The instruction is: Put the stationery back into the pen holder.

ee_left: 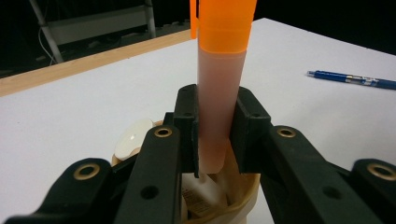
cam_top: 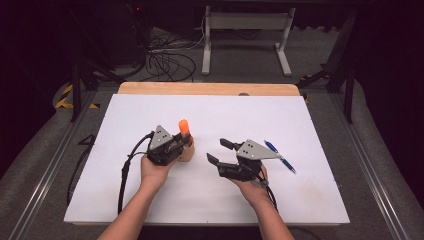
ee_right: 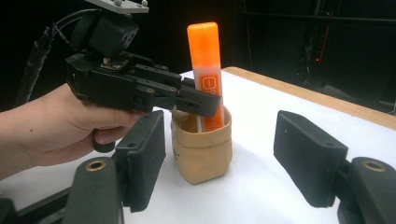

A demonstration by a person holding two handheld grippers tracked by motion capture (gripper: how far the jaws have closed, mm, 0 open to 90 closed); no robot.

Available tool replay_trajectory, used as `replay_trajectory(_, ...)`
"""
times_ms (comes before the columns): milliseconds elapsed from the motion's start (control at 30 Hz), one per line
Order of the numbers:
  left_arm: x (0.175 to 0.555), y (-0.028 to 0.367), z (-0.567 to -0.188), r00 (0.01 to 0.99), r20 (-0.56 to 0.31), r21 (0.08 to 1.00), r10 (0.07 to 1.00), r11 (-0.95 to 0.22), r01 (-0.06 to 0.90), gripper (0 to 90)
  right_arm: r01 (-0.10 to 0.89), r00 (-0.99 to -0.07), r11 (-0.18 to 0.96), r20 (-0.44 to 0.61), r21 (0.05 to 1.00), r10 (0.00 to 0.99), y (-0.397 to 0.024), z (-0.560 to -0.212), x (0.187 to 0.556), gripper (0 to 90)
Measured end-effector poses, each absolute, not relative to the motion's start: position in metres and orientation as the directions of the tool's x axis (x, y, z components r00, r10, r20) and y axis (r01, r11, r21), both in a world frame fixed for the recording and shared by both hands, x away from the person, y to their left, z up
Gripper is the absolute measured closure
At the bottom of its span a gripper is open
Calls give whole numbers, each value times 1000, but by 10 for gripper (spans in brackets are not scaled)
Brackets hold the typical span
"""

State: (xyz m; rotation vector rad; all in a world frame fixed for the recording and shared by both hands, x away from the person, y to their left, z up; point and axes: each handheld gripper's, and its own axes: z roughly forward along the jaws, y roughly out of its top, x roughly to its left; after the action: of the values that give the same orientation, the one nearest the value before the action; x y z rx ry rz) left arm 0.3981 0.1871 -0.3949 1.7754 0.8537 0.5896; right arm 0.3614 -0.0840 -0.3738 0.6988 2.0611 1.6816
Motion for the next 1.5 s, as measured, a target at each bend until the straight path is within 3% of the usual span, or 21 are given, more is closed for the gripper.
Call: replay_trajectory(1500, 391, 193, -385, 552, 66, 955, 831, -212, 206, 494, 136, -805, 163, 13, 977, 593, -83, -375, 361, 349)
